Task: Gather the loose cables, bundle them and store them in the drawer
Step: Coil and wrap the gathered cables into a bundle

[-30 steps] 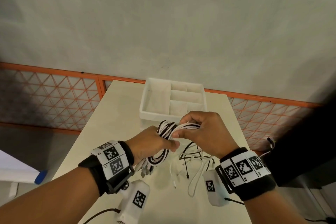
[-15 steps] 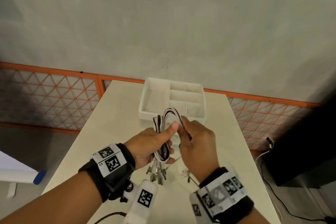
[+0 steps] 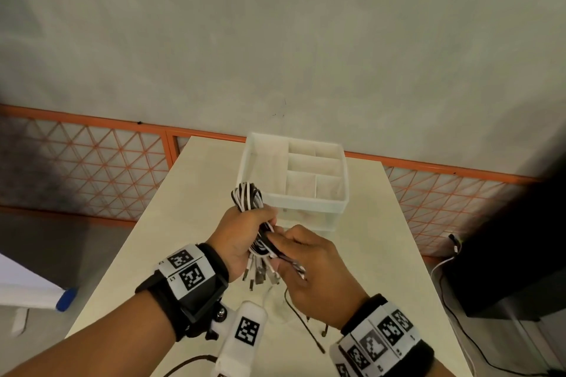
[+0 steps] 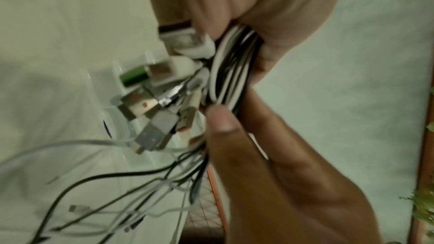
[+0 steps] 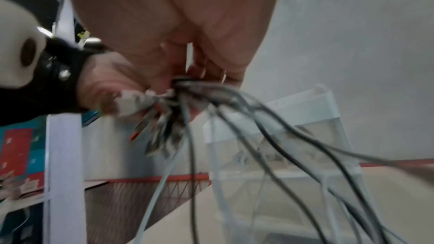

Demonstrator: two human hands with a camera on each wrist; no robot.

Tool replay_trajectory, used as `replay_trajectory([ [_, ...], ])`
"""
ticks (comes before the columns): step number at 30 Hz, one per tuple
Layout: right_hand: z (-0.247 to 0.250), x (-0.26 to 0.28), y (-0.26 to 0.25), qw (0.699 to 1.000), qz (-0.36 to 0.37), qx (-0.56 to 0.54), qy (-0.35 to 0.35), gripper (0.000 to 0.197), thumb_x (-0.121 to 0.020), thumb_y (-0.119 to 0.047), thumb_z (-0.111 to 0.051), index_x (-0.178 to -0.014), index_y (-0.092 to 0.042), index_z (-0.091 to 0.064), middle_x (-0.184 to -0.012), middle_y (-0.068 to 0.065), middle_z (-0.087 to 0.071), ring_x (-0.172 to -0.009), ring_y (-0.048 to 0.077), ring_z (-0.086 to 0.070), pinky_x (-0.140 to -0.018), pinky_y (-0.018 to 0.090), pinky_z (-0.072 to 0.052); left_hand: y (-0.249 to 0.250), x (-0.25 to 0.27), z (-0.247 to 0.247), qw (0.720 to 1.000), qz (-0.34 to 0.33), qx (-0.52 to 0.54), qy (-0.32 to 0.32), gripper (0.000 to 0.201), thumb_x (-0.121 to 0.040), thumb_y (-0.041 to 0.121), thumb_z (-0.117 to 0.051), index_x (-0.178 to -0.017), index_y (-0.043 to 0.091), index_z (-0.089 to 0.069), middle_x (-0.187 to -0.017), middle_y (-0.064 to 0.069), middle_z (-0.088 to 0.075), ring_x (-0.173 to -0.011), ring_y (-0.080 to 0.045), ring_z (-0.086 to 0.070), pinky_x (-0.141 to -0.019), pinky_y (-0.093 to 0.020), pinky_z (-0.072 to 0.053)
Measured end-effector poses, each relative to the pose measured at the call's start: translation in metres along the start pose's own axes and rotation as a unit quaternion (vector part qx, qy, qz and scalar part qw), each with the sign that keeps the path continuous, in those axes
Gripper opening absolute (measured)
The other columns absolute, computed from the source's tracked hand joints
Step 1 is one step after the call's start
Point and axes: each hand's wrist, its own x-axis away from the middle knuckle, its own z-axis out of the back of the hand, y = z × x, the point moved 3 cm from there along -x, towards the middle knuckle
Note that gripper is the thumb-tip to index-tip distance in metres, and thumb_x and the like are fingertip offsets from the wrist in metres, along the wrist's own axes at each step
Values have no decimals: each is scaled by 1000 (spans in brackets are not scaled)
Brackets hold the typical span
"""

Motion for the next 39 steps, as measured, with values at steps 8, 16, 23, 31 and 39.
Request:
replay_trajectory([
  [8,27,-46,-18,982,-155,-106,-34,61,-97,-53,-53,-151,-51,-26,-154,-21,-40,-135,-1,-44,-110,28,-43,14,21,-16,959,-116,-227,-120,34,-85,-7,-58,-65,18,-70,-60,-5,-65,-58,-19,-62,-56,-29,-53],
  [16,14,-49,-14,958,-164,-228,-47,55,-88,-40,-72,-136,-53,-50,-121,-10,-69,-111,10,-66,-97,39,-57,14,26,-12,946,-164,-244,-134,20,-84,-7,-59,-84,10,-69,-67,0,-70,-64,-14,-66,-60,-25,-52],
  [23,-7,-21,13,943,-232,-190,-142,85,-74,-41,-85,-144,-50,-37,-106,-3,-75,-95,7,-71,-89,33,-57,34,12,-1,979,-157,-101,-77,9,-93,7,-62,-86,5,-67,-69,-16,-62,-63,-29,-62,-67,-40,-53],
  [31,9,-1,53,933,-336,44,-126,21,-84,-19,-63,-65,-15,-73,-61,-1,-67,-58,12,-61,-59,26,-48,51,16,8,971,-163,24,-175,27,-93,15,-57,-67,8,-55,-62,-10,-45,-57,-26,-54,-65,-39,-57],
  [39,30,4,88,912,-332,215,-103,50,-91,-35,-59,-49,-20,-38,-54,-2,-49,-54,16,-44,-58,25,-39,49,16,6,971,-168,26,-168,28,-91,21,-59,-68,8,-51,-59,-7,-43,-54,-22,-49,-65,-40,-55],
])
